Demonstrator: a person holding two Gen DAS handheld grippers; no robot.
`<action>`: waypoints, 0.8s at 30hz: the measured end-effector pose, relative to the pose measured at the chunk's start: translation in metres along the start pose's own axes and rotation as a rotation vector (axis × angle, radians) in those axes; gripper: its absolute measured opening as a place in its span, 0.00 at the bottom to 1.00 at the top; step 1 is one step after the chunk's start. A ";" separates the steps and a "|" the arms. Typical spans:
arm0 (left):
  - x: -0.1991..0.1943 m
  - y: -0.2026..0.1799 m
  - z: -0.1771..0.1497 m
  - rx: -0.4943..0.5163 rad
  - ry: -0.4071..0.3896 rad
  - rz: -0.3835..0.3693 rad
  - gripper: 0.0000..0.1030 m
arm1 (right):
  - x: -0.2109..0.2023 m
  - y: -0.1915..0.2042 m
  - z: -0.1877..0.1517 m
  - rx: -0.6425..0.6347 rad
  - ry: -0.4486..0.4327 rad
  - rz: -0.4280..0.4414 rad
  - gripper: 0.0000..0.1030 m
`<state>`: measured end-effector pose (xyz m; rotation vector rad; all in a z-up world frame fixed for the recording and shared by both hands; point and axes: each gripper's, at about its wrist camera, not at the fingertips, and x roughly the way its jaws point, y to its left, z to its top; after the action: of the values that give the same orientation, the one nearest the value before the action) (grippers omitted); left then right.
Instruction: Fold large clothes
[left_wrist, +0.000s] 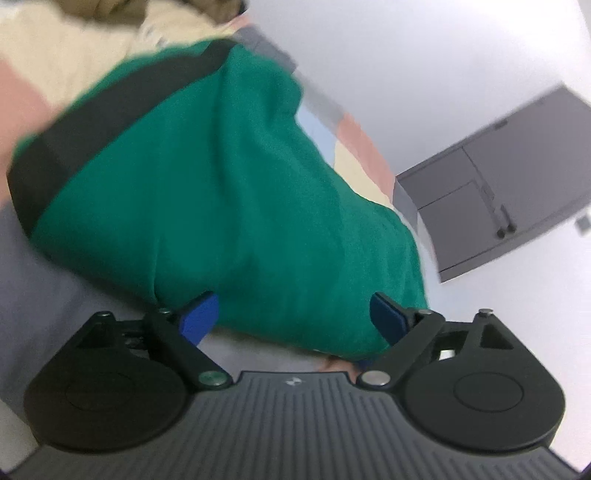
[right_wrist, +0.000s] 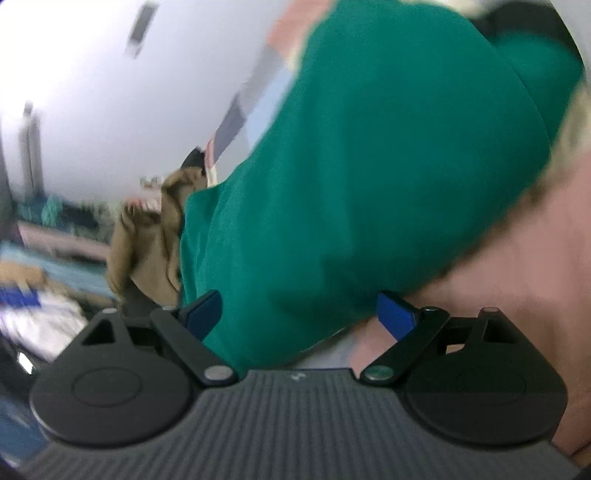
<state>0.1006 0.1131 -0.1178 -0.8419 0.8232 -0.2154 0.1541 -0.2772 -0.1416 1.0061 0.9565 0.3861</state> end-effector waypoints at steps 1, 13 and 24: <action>0.003 0.006 0.002 -0.043 0.015 -0.015 0.91 | 0.002 -0.008 0.002 0.054 -0.004 0.002 0.90; 0.030 0.069 0.014 -0.424 -0.012 -0.072 0.90 | -0.010 -0.047 0.028 0.305 -0.272 -0.039 0.92; 0.017 0.055 0.019 -0.300 -0.165 -0.019 0.31 | -0.015 -0.013 0.030 -0.011 -0.284 -0.081 0.43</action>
<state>0.1176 0.1527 -0.1604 -1.1338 0.7015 -0.0378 0.1687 -0.3104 -0.1397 0.9792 0.7348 0.1744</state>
